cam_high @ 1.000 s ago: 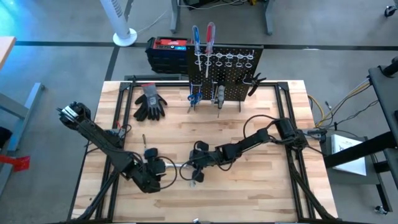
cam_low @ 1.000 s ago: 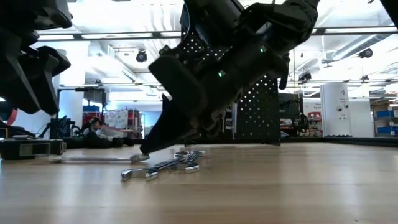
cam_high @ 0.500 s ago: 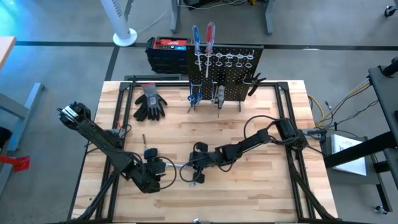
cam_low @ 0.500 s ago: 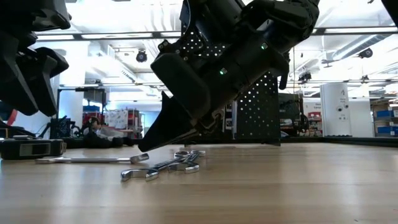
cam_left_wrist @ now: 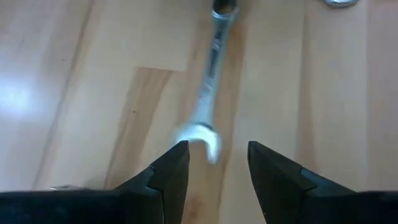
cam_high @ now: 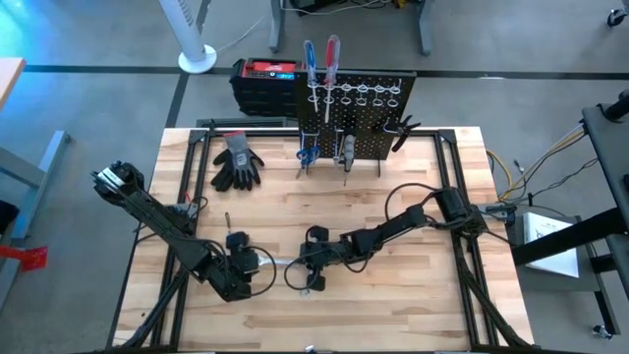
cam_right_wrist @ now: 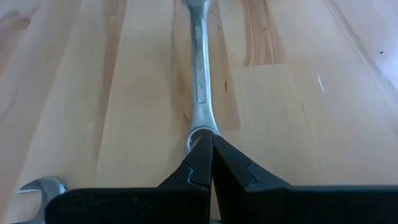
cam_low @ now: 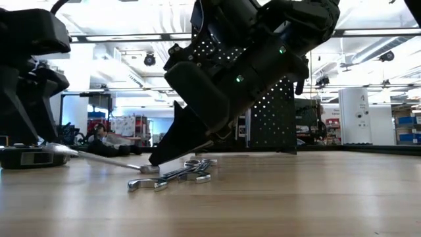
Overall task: Hang tools onto peg board
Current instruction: Hang the right silver wrench on the peg board
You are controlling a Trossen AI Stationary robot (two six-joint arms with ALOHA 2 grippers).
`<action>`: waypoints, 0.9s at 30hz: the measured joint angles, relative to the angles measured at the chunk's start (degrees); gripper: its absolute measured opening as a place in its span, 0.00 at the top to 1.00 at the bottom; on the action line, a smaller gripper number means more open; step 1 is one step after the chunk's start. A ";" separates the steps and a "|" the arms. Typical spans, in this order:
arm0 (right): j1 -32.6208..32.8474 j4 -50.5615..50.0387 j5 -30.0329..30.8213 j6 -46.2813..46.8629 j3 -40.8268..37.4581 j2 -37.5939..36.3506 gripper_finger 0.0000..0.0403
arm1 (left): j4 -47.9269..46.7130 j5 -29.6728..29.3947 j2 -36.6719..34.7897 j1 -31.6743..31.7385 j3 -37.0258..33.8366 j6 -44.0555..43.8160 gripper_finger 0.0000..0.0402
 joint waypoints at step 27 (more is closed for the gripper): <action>0.04 -0.15 -1.40 -1.25 1.66 2.14 1.00 | 4.43 5.57 0.11 6.03 -0.27 16.01 0.62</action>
